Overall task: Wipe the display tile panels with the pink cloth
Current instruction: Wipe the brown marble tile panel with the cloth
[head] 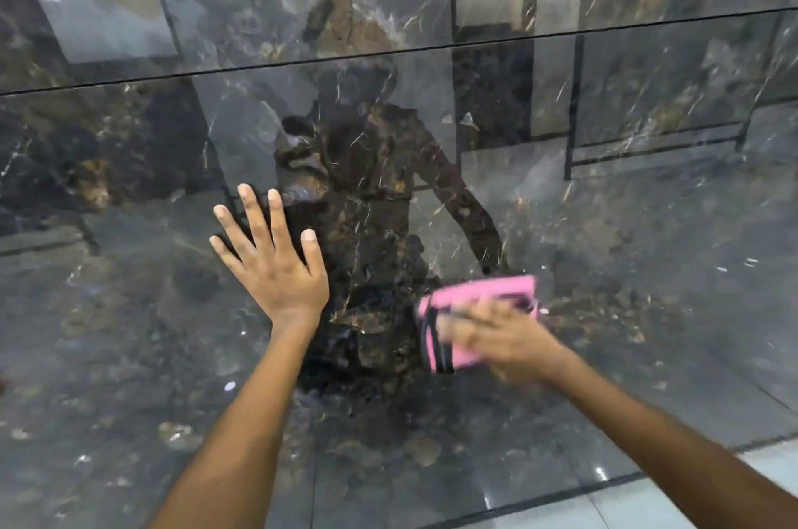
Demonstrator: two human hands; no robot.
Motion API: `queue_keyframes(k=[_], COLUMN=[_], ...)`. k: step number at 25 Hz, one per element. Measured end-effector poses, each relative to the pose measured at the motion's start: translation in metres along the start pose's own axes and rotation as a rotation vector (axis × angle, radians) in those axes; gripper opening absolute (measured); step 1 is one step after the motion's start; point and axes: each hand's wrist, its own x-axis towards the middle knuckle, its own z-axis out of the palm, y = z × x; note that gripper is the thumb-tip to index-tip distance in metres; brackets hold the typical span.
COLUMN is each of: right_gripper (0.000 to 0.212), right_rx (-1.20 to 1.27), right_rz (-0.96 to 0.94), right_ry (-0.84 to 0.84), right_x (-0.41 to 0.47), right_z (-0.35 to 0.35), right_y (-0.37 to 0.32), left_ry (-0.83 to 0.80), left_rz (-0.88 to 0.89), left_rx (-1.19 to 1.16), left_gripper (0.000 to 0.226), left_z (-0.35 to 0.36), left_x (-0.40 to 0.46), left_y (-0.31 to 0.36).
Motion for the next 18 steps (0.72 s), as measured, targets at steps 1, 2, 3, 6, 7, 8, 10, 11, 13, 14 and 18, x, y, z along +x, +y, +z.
queue_keyframes(k=[1,2,3,6,7,8,10,11,13,14,18], right_gripper=[0.079,0.083,0.084,0.061,0.058,0.058,0.069,0.078,0.092,0.094,0.061], right_rx=[-0.026,-0.009,0.05,0.133,0.138,0.133,0.117,0.1,-0.007,-0.056,-0.08], right_rz=[-0.181,-0.291,-0.32,0.003,0.168,0.35,0.647,0.707,0.493,0.286,0.1], right_ry=[-0.141,-0.209,-0.204,0.109,0.224,0.337,0.436,0.385,0.136,-0.014,0.116], right_x=[-0.016,-0.023,-0.02,0.024,0.032,0.035,0.026,0.014,-0.02,-0.037,0.004], right_z=[0.01,0.011,0.008,-0.041,-0.056,-0.062,-0.046,-0.026,0.015,0.025,-0.008], right_y=[-0.017,-0.016,-0.004,0.068,0.092,0.104,0.081,0.048,-0.03,-0.054,-0.004], left_ry=[0.019,0.032,0.042,0.038,0.01,-0.034,-0.134,-0.18,-0.243,-0.265,-0.232], left_rz=[0.004,0.011,0.02,0.018,0.016,0.026,0.065,0.086,0.132,0.143,0.163], left_rx=[0.0,-0.006,-0.014,-0.054,-0.072,-0.086,-0.083,-0.067,-0.042,-0.034,-0.015], left_gripper=[0.057,0.057,0.056,0.055,0.055,0.056,0.058,0.058,0.058,0.058,0.059], left_z=[0.001,0.002,0.002,0.0,0.0,-0.001,-0.002,-0.002,-0.002,-0.002,0.001], left_x=[-0.001,-0.002,-0.001,0.0,-0.01,-0.027,-0.076,-0.1,-0.13,-0.135,-0.14], left_y=[0.0,0.001,0.001,0.0,-0.003,-0.008,-0.021,-0.029,-0.048,-0.053,-0.059])
